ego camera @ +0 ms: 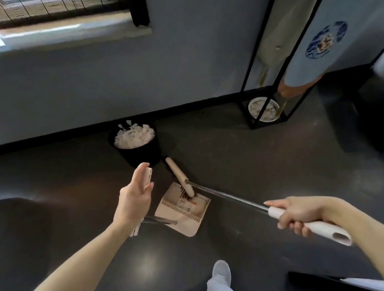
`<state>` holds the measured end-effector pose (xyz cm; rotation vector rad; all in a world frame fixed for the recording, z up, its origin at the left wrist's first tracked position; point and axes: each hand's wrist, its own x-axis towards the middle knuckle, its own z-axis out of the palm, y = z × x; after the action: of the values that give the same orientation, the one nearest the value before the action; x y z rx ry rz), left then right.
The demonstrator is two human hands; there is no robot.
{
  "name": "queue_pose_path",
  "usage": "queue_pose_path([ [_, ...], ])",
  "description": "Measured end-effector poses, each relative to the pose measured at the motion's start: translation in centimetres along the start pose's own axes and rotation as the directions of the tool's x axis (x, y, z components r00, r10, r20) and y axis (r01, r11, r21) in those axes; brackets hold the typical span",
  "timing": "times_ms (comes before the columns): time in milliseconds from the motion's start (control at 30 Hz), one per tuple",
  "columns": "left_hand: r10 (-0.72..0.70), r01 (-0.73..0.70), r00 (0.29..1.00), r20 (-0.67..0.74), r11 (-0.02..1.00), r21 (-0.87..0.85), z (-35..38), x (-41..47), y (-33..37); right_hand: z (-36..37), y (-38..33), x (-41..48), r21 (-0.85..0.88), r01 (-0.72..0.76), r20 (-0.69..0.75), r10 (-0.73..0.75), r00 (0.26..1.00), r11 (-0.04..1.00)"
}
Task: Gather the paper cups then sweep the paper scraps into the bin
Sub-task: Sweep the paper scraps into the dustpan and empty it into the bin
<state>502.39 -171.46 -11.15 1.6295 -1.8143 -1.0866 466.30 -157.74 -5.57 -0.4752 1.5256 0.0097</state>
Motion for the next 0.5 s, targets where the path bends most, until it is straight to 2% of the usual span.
queue_pose_path([
  [200, 0.14, -0.14, 0.99, -0.027, 0.99, 0.032, -6.5, -3.1, 1.4, 4.6, -1.3, -1.4, 0.16, 0.171, -0.177, -0.142, 0.974, 0.972],
  [333, 0.249, -0.247, 0.963, -0.098, 0.968, 0.033, -10.8, -5.4, 3.0, 8.9, -1.7, -2.6, 0.304, 0.317, -0.266, -0.24, 0.934, 0.898],
  [500, 0.337, -0.341, 0.923, -0.186, 0.94, 0.007, -15.8, -8.6, 5.6, 14.2, -3.1, -4.5, 0.363, 0.485, -0.353, -0.365, 0.862, 0.796],
])
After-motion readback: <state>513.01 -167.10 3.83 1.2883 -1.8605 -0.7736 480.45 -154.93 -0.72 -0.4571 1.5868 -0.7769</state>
